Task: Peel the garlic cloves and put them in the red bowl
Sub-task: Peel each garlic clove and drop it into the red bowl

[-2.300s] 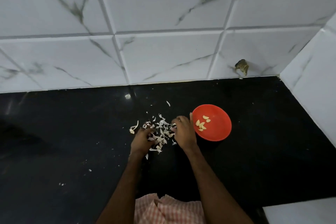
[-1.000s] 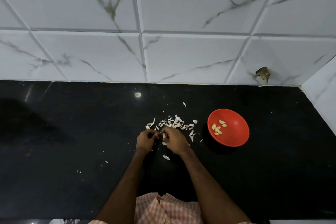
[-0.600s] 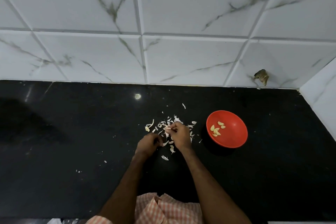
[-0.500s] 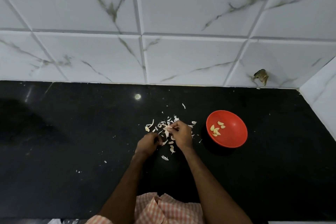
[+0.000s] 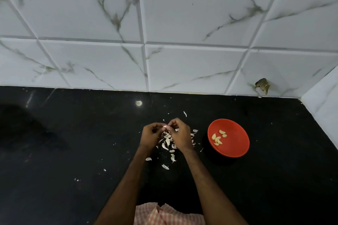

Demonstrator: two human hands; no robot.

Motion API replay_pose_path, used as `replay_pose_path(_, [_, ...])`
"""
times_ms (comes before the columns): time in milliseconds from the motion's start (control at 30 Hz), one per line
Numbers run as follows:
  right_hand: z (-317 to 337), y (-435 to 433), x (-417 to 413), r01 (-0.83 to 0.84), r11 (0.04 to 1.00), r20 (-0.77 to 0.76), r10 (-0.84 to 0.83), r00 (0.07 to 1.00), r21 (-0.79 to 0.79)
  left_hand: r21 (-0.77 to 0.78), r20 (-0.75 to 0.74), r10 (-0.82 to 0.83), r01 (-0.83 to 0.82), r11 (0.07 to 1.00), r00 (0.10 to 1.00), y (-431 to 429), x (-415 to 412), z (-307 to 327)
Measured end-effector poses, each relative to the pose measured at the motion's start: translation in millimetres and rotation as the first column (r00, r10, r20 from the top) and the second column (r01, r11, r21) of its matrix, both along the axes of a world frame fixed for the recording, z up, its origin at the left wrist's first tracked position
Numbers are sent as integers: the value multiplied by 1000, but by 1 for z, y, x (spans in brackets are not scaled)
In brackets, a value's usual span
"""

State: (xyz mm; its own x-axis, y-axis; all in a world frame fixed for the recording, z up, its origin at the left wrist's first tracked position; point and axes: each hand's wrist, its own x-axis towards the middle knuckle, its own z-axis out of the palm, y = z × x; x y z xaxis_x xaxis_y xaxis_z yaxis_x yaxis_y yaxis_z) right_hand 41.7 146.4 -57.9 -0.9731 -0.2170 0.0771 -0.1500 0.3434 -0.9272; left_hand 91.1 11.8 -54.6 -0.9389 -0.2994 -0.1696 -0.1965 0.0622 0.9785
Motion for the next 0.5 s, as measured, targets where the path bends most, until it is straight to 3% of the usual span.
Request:
replay_pose_path(233, [11, 10, -9, -166, 986, 14, 166, 986, 7, -5, 7, -29, 29, 1000, 1000, 4, -1, 11])
replay_pose_path(500, [21, 14, -19, -206, 962, -136, 232, 963, 177, -198, 7, -127, 126, 972, 992, -8, -14, 15])
